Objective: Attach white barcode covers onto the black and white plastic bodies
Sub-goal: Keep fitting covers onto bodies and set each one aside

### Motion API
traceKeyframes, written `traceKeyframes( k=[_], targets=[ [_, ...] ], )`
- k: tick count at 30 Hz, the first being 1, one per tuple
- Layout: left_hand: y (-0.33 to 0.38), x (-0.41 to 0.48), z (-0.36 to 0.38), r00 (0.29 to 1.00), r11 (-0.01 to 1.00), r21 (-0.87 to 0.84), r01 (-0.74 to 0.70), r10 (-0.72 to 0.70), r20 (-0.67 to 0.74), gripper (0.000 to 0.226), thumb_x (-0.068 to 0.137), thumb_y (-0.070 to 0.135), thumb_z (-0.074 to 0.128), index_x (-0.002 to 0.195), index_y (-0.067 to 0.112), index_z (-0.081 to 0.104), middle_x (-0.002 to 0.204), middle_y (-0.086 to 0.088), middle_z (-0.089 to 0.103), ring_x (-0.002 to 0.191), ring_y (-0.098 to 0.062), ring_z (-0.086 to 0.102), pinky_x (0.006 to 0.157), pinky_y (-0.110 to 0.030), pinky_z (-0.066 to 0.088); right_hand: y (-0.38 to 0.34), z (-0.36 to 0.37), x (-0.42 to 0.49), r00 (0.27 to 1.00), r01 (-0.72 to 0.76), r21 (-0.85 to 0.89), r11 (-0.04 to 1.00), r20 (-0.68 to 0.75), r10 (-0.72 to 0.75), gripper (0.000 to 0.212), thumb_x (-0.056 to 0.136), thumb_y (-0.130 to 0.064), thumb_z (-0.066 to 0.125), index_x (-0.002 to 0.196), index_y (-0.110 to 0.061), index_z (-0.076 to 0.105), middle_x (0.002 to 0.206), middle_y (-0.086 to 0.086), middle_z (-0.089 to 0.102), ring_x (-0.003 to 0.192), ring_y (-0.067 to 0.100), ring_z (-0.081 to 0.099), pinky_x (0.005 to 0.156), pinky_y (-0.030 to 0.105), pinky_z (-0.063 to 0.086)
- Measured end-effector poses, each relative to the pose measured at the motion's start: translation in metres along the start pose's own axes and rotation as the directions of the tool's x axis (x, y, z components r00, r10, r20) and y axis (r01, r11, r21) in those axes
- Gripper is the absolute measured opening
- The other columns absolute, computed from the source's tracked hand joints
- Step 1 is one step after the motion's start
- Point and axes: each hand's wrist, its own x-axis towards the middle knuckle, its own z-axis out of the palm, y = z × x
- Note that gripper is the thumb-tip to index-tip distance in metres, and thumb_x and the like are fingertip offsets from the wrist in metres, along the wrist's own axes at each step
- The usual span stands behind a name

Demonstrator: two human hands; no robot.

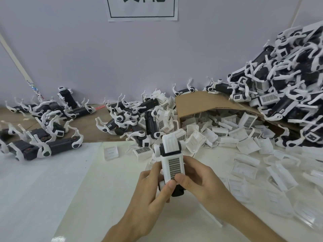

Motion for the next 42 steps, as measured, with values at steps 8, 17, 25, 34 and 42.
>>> traceKeyframes(
  k=[8, 17, 25, 34, 42],
  targets=[
    [0.000, 0.000, 0.000, 1.000, 1.000, -0.020, 0.012, -0.012, 0.015, 0.038, 0.092, 0.071, 0.033, 0.124, 0.052, 0.042, 0.096, 0.013, 0.069, 0.106, -0.009, 0.049, 0.088, -0.037, 0.046, 0.000, 0.001, -0.001, 0.997, 0.066, -0.019, 0.998, -0.050, -0.067, 0.038, 0.090, -0.046, 0.065, 0.127, -0.037, 0.062, 0.114, -0.006, 0.074, 0.109, 0.019, 0.069, 0.092, 0.027, 0.054],
    [0.004, 0.004, 0.000, 0.998, 0.984, -0.172, 0.049, -0.043, 0.043, 0.040, 0.092, 0.065, 0.044, 0.128, 0.049, 0.047, 0.113, 0.009, 0.069, 0.092, -0.025, 0.059, 0.076, -0.036, 0.055, 0.000, 0.001, -0.001, 0.997, 0.067, -0.028, 0.997, -0.044, -0.069, 0.040, 0.093, -0.045, 0.062, 0.129, -0.030, 0.062, 0.114, -0.005, 0.074, 0.108, 0.020, 0.069, 0.091, 0.032, 0.055],
    [0.014, 0.013, -0.008, 0.996, 0.930, -0.368, -0.003, -0.028, -0.080, 0.034, 0.089, 0.053, 0.058, 0.116, 0.034, 0.068, 0.115, -0.003, 0.071, 0.111, -0.025, 0.065, 0.099, -0.049, 0.049, -0.002, 0.006, -0.006, 0.923, 0.250, -0.371, 0.894, -0.186, -0.336, 0.046, 0.085, -0.042, 0.071, 0.128, -0.046, 0.054, 0.106, -0.021, 0.070, 0.102, 0.011, 0.063, 0.086, 0.012, 0.040],
    [0.006, 0.016, -0.023, 0.981, 0.683, -0.707, 0.185, -0.083, 0.177, 0.040, 0.083, 0.015, 0.074, 0.119, -0.002, 0.066, 0.120, -0.026, 0.068, 0.116, -0.038, 0.063, 0.099, -0.039, 0.051, -0.004, -0.002, -0.006, 0.662, 0.342, -0.784, 0.518, -0.191, -0.725, 0.043, 0.080, -0.045, 0.079, 0.117, -0.028, 0.065, 0.105, -0.020, 0.065, 0.102, 0.007, 0.056, 0.093, 0.034, 0.035],
    [0.000, 0.015, -0.011, 0.941, 0.465, -0.830, 0.307, -0.016, 0.339, 0.044, 0.087, 0.025, 0.076, 0.124, 0.002, 0.068, 0.126, -0.015, 0.068, 0.126, -0.029, 0.059, 0.107, -0.036, 0.045, -0.010, -0.003, -0.006, 0.659, 0.321, -0.815, 0.482, -0.173, -0.732, 0.048, 0.080, -0.054, 0.077, 0.113, -0.019, 0.072, 0.106, -0.015, 0.068, 0.106, 0.008, 0.055, 0.096, 0.037, 0.032]
  ],
)
